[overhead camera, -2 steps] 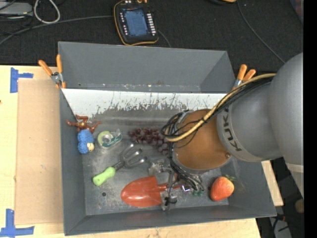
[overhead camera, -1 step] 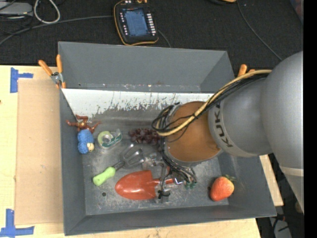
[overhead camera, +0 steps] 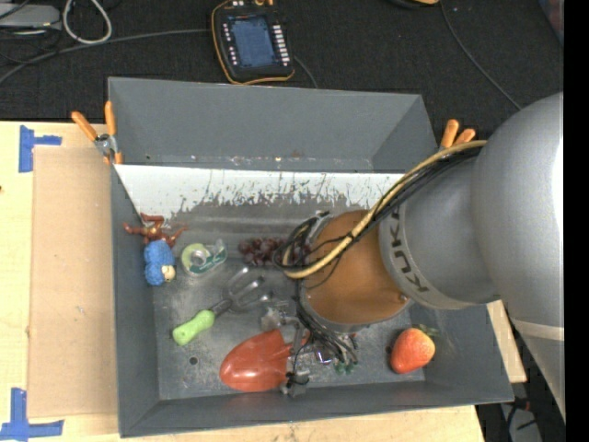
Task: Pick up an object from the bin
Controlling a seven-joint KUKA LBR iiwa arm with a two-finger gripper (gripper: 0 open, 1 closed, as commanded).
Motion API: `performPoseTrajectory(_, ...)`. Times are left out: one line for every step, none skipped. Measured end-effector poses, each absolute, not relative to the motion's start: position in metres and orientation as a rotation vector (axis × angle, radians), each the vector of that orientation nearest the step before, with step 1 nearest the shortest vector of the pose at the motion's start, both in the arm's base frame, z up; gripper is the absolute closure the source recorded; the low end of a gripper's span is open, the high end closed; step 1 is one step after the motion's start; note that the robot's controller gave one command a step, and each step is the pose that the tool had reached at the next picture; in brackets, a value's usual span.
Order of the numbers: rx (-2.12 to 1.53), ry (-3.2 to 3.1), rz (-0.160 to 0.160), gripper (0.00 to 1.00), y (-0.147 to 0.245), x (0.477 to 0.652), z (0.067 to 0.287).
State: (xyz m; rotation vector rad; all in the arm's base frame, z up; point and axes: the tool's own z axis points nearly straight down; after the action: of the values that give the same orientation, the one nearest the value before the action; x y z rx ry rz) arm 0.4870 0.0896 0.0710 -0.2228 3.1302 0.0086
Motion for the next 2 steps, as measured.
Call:
performPoseTrajectory(-0.337,3.119,0.010,0.00,0.108,0.515,0.072)
performPoseTrajectory(-0.244,3.120,0.011,1.00,0.098,0.488,0.071)
